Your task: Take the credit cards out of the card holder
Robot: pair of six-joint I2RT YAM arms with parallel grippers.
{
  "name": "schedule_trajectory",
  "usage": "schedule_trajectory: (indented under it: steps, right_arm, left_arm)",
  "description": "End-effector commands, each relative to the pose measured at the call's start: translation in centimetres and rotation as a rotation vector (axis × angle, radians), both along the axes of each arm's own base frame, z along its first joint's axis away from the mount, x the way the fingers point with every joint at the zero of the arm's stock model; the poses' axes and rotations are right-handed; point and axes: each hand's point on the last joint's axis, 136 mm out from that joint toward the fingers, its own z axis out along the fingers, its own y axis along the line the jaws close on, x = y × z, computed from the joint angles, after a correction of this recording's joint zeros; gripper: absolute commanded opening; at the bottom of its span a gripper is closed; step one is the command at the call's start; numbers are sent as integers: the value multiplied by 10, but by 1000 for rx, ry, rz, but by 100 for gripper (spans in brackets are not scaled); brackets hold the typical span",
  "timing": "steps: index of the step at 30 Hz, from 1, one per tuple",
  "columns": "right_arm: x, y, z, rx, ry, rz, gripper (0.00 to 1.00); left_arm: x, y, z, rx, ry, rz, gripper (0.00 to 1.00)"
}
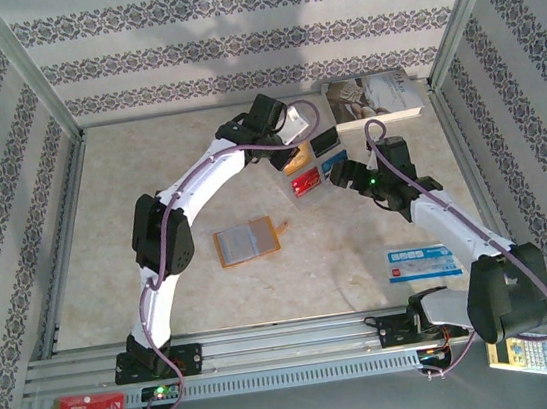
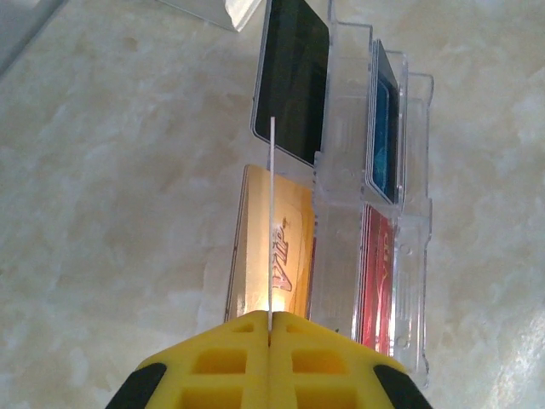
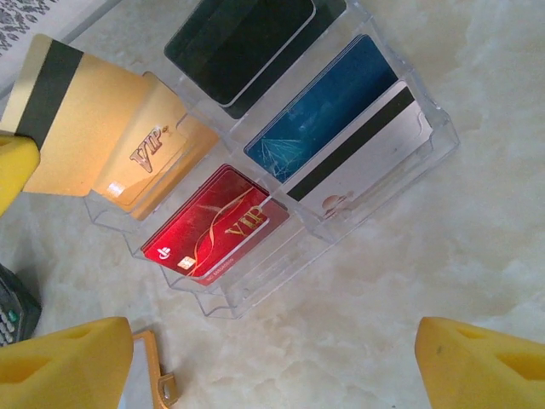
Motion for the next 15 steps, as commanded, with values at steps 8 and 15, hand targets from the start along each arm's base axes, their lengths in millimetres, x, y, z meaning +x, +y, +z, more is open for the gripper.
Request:
schedule_trajectory:
  steps: [8,15]
  right_arm:
    - [-4,-3,4,11,-9,-7,86]
    - [-5,-3,5,16,-9,-10,86]
  left_arm:
    - [-7,3,-19,61,44,-70,0]
    - [-3,4,-25,61,61,-41,9]
